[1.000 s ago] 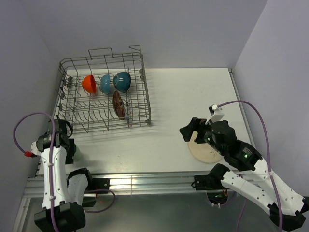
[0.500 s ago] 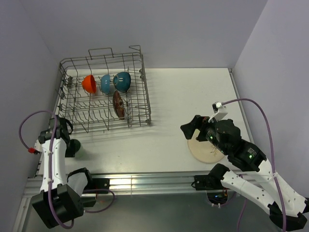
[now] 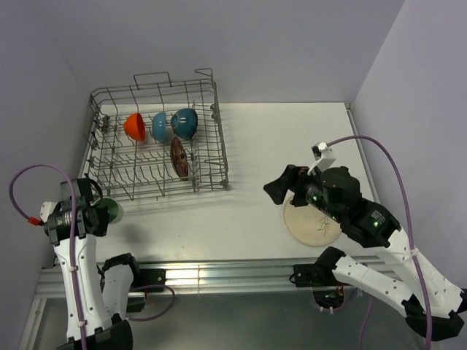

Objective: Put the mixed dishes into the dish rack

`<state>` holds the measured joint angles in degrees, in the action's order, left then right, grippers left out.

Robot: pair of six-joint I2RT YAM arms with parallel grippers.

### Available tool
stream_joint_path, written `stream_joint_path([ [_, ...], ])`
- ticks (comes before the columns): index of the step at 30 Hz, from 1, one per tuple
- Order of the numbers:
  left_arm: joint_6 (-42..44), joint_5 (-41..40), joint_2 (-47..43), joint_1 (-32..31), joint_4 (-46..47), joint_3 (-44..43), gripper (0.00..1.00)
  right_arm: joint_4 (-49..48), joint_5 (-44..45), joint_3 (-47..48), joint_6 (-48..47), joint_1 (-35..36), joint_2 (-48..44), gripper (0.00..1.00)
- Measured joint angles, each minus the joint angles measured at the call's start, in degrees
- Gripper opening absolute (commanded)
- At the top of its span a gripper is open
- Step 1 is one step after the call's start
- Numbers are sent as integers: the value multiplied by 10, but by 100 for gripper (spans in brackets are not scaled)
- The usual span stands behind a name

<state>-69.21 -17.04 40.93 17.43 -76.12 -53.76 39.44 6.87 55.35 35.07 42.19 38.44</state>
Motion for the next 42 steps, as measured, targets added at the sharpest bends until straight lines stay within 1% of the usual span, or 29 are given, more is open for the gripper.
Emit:
stream_joint_path([
  [4,24,10,-5,-17,-19,-48,0,-1,-45,35,4,-1,31,100],
  [8,50,35,16,-31,-23,-154,0,-5,-89,57,11,-1,55,100],
  [9,59,51,28,-36,-17,-191,0,-6,-103,63,13,-1,63,100],
  [11,77,89,44,-45,14,-238,0,-12,-132,72,16,-2,77,99],
  [13,95,151,58,-58,64,-263,0,-26,-165,78,21,-3,90,99],
  [14,103,196,66,-68,98,-266,0,-33,-181,81,23,-5,97,99],
  [16,111,280,80,-90,172,-255,0,-46,-217,90,28,-8,108,99],
  [19,98,419,93,-139,336,-185,0,-86,-277,97,42,-20,124,100],
  [21,75,495,105,-179,447,-133,0,-123,-329,97,60,-35,132,100],
  [24,37,567,120,-241,577,-84,0,-207,-401,86,101,-62,139,100],
  [26,20,599,124,-285,644,-73,0,-260,-439,71,127,-75,141,100],
  [29,3,627,125,-334,726,-73,0,-308,-475,61,158,-81,152,100],
  [31,-5,632,124,-363,768,-73,0,-334,-490,61,170,-82,161,100],
  [34,-16,633,125,-398,812,-68,0,-361,-501,61,184,-83,167,100],
  [42,-24,614,138,-448,852,-43,0,-400,-514,61,209,-85,158,100],
])
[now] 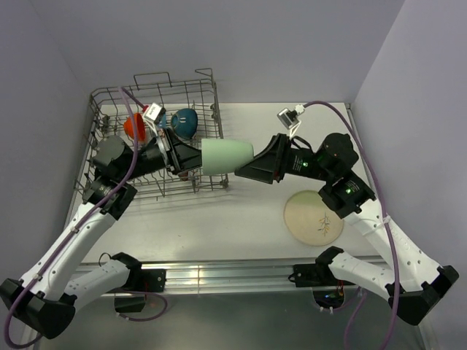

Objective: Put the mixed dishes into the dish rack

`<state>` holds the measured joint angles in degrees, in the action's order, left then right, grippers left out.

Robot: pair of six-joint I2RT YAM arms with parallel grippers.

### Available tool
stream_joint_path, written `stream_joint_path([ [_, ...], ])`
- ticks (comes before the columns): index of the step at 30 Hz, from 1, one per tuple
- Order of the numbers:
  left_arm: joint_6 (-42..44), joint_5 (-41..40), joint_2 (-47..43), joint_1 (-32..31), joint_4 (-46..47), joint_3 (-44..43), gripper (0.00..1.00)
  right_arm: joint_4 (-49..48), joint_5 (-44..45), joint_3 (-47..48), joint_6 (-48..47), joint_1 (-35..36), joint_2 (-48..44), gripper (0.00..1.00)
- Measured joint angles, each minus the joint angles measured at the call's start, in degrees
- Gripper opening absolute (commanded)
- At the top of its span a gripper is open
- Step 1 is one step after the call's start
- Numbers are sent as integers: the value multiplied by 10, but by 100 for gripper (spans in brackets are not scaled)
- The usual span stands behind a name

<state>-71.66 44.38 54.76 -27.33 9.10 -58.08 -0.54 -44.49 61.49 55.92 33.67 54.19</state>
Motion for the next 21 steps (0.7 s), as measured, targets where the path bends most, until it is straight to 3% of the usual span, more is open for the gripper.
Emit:
stream_joint_path([
  [5,0,-10,17,-31,1,8,0,-9,0,0,2,-9,-14,96],
  [13,0,-22,25,-52,10,10,0,-39,-2,0,19,-22,-15,78],
  [16,0,-22,25,-52,16,10,0,-49,-7,-4,29,-26,-15,56],
  [17,0,-22,25,-52,18,10,0,-57,-9,-8,33,-26,-15,25],
  [18,1,-22,25,-52,18,10,0,-61,-12,-9,34,-27,-15,4],
  [20,8,-23,25,-52,13,9,15,-61,-12,-10,33,-28,-14,0],
  [21,21,-31,26,-52,-9,2,30,-56,-10,-10,30,-28,-13,0],
])
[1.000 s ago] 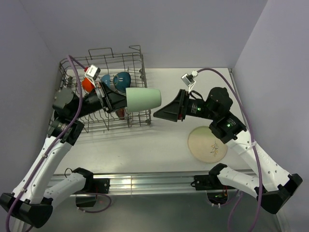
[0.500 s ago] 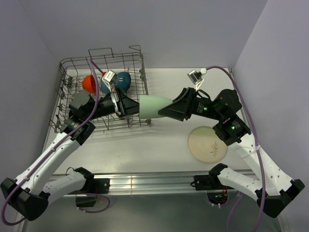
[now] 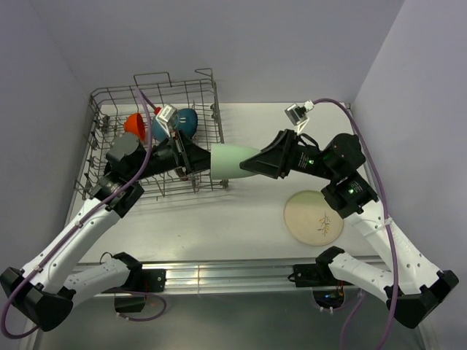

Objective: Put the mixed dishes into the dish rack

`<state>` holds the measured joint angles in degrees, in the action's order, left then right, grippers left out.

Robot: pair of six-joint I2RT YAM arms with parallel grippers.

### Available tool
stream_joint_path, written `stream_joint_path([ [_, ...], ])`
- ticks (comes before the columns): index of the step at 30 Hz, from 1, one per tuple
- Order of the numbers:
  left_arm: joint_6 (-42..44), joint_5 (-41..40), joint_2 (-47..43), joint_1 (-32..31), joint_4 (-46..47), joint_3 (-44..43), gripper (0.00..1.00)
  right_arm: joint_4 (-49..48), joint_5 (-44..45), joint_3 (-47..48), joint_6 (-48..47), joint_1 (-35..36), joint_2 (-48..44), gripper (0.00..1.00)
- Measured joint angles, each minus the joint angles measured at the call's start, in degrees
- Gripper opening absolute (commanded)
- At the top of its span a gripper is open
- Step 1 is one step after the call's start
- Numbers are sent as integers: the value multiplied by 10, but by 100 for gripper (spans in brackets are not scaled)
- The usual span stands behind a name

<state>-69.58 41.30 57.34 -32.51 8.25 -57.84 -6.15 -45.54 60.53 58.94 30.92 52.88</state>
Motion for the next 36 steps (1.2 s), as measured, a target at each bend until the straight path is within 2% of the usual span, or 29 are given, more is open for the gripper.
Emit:
stream_joint_path([
  [1,18,-11,3,0,-27,-12,65,8,2,2,-4,0,2,0],
  [2,37,-29,7,0,-64,-29,77,19,5,5,-10,0,4,0],
  [4,71,-98,18,3,-169,-79,93,47,19,20,-30,0,11,0],
  [5,86,-156,26,5,-232,-110,98,65,35,30,-43,0,17,0],
  [8,92,-333,37,15,-394,-187,99,125,85,77,-85,0,42,0],
  [11,83,-521,22,54,-515,-207,99,176,142,137,-130,23,82,0],
  [15,83,-660,-3,87,-624,-217,99,229,228,215,-183,87,150,0],
  [21,99,-842,4,103,-731,-337,99,333,377,380,-258,185,309,0],
  [25,138,-892,-4,107,-737,-358,98,407,474,504,-301,221,419,0],
  [29,175,-882,-39,107,-711,-296,98,472,537,611,-339,241,511,0],
  [36,191,-879,-41,107,-705,-248,99,517,596,674,-404,285,585,0],
])
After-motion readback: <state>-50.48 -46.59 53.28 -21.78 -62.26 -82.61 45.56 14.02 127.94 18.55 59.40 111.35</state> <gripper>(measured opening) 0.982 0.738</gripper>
